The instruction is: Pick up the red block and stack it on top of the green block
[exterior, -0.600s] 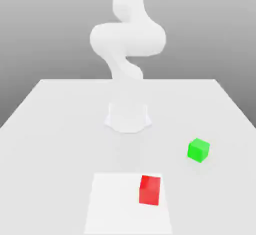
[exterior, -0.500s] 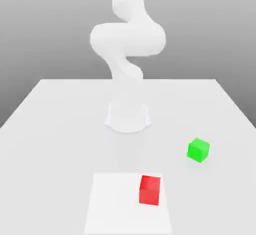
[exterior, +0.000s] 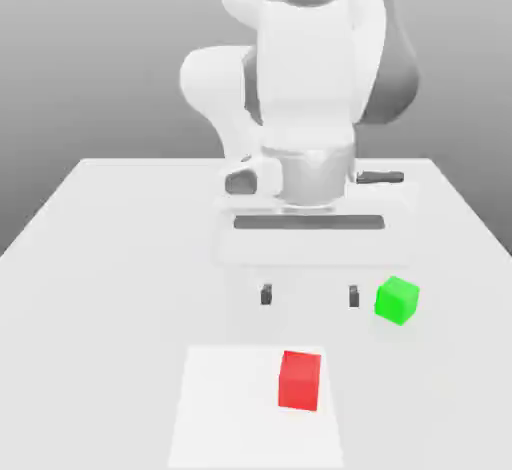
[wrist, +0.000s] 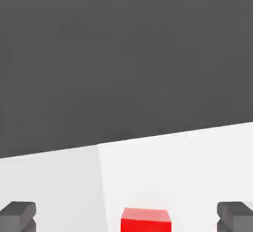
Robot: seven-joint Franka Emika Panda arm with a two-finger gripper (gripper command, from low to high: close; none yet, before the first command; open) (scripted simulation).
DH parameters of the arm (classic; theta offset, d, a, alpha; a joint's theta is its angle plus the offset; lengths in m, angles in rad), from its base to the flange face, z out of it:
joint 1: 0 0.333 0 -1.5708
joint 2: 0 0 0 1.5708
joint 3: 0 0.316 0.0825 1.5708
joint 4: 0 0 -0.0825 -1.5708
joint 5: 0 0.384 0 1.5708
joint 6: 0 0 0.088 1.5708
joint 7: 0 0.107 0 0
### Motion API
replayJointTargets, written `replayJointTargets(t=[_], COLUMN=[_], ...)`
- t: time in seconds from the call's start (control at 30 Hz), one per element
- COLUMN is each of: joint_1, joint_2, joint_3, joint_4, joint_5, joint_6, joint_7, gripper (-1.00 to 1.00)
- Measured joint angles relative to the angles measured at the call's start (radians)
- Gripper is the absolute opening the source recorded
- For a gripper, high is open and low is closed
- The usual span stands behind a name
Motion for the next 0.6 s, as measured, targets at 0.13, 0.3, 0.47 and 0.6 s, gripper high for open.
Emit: replayJointTargets(t=[0.13,0.3,0.47,0.6], joint_1=[0.017,0.036,0.036,0.030], joint_2=[0.144,0.310,0.310,0.254], joint_3=[-0.016,-0.043,-0.043,-0.035], joint_4=[-0.033,-0.012,-0.013,-0.021], joint_5=[-0.059,-0.092,-0.094,-0.086], joint_6=[0.101,0.241,0.242,0.194], joint_7=[0.072,0.099,0.101,0.095], gripper=[0.00,-1.00,-1.00,-1.00])
